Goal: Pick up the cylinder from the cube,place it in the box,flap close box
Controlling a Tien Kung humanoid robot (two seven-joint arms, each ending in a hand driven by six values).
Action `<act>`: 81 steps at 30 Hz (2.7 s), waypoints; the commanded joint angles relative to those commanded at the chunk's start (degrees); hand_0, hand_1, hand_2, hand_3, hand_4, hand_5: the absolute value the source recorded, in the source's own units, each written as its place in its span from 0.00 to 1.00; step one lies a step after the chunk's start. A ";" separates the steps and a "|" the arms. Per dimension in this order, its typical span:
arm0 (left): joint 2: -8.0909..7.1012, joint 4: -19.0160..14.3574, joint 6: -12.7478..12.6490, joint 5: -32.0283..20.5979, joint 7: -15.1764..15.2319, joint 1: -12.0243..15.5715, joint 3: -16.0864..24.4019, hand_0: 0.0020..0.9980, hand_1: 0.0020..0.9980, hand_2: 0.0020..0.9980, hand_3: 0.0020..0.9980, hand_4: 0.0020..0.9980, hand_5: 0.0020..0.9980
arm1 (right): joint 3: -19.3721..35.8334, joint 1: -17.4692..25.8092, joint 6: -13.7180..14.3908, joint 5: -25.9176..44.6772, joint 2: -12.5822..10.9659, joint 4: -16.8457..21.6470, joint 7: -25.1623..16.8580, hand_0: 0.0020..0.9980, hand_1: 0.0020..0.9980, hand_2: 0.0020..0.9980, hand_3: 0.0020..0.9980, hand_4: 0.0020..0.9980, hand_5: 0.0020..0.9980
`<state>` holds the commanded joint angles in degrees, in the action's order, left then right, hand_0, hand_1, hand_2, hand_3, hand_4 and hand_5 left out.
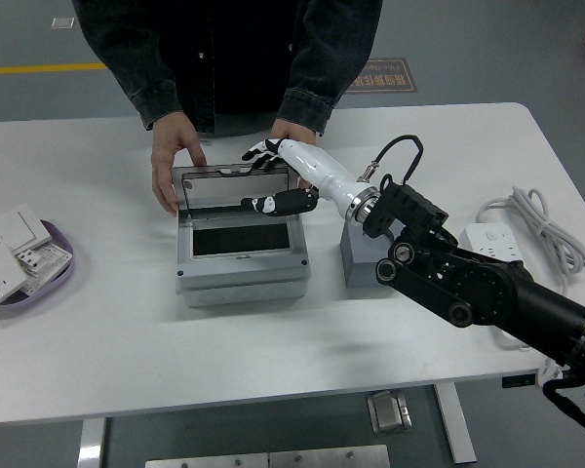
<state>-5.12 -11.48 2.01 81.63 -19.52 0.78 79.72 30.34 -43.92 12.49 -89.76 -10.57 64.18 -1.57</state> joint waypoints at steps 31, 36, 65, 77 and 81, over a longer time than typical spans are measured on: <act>0.13 -0.11 1.77 0.46 -0.17 1.79 -5.69 0.60 0.58 0.56 0.60 0.66 0.21 | 7.70 12.08 2.40 -16.70 -7.21 15.18 4.30 0.72 0.68 0.69 0.78 0.72 0.37; 0.23 -0.04 1.66 0.44 0.01 1.72 -5.27 0.60 0.58 0.56 0.60 0.66 0.21 | 14.75 16.95 3.14 -9.92 -8.40 20.54 -0.11 0.71 0.68 0.69 0.79 0.71 0.36; 0.39 0.18 1.00 -2.65 0.82 3.14 -6.92 0.60 0.58 0.56 0.59 0.66 0.21 | 44.83 39.63 -6.80 32.48 4.76 6.60 -22.83 0.74 0.69 0.68 0.69 0.79 0.43; 0.12 0.20 0.92 -2.41 0.74 3.77 -6.89 0.60 0.58 0.56 0.59 0.66 0.21 | 49.86 39.08 -8.77 42.23 5.67 -0.51 -26.07 0.72 0.68 0.67 0.68 0.77 0.45; 0.36 0.34 0.98 -2.94 1.06 3.60 -7.39 0.60 0.58 0.56 0.59 0.66 0.21 | 51.50 38.33 -10.17 45.75 6.02 -2.65 -26.88 0.72 0.68 0.67 0.68 0.77 0.45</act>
<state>-4.76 -11.14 2.99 78.68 -18.46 4.38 72.33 81.84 -5.60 2.32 -44.02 -4.55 61.53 -28.45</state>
